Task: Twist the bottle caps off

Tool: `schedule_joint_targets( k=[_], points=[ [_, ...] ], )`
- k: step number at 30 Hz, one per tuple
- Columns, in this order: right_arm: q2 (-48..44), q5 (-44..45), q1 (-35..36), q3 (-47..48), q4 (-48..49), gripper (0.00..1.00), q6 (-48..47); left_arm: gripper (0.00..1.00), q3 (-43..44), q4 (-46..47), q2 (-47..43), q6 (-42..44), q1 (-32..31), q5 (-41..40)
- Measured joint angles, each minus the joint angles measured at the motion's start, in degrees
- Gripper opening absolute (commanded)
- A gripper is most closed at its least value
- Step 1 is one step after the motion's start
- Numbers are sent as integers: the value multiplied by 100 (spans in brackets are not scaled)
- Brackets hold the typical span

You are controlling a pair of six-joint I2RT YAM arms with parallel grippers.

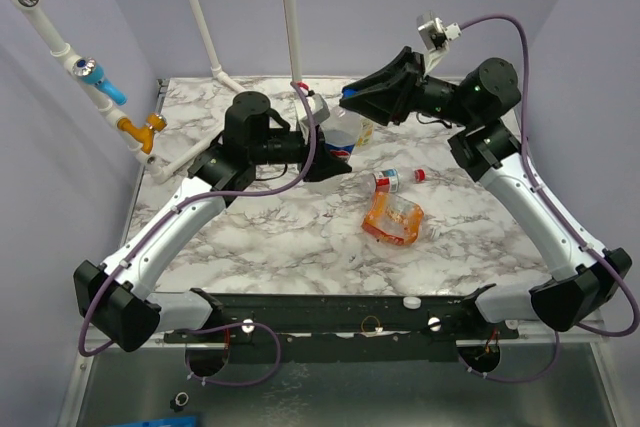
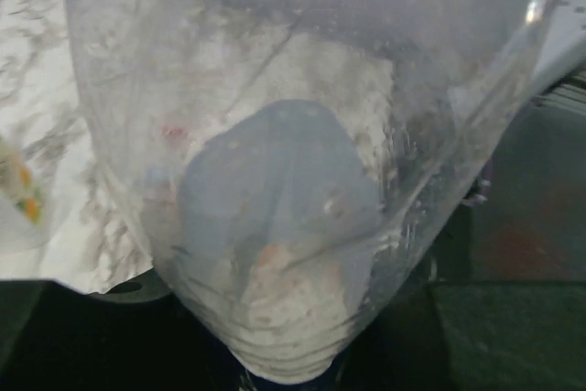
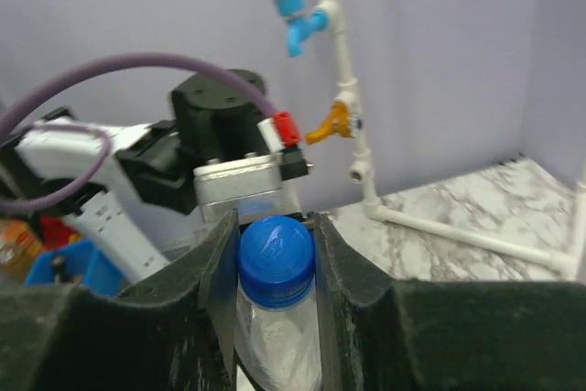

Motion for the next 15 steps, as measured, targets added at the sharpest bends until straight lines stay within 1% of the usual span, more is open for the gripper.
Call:
schedule_joint_targets(
  k=[3, 5, 9, 10, 11, 13, 15],
  points=[
    [4, -874, -68, -22, 608, 1, 223, 6, 83, -31, -4, -264, 7, 920],
    [22, -1475, -101, -98, 1235, 0, 586, 6, 101, -52, -20, -396, 4, 1497],
    [107, -2087, -131, -249, 2245, 1, 1239, 5, 101, -151, -35, -518, -39, 2068],
    [136, -2168, -136, -256, 2385, 3, 1366, 5, 101, -184, -35, -522, -42, 2122],
    [155, -2203, -138, -256, 2450, 7, 1410, 5, 101, -199, -35, -529, -42, 2166],
    [151, -2205, -136, -254, 2387, 42, 1366, 5, 101, -223, -35, -525, -39, 2181],
    [103, -2144, -136, -221, 2059, 65, 1139, 5, 101, -249, -35, -522, -33, 2170]
  ],
)
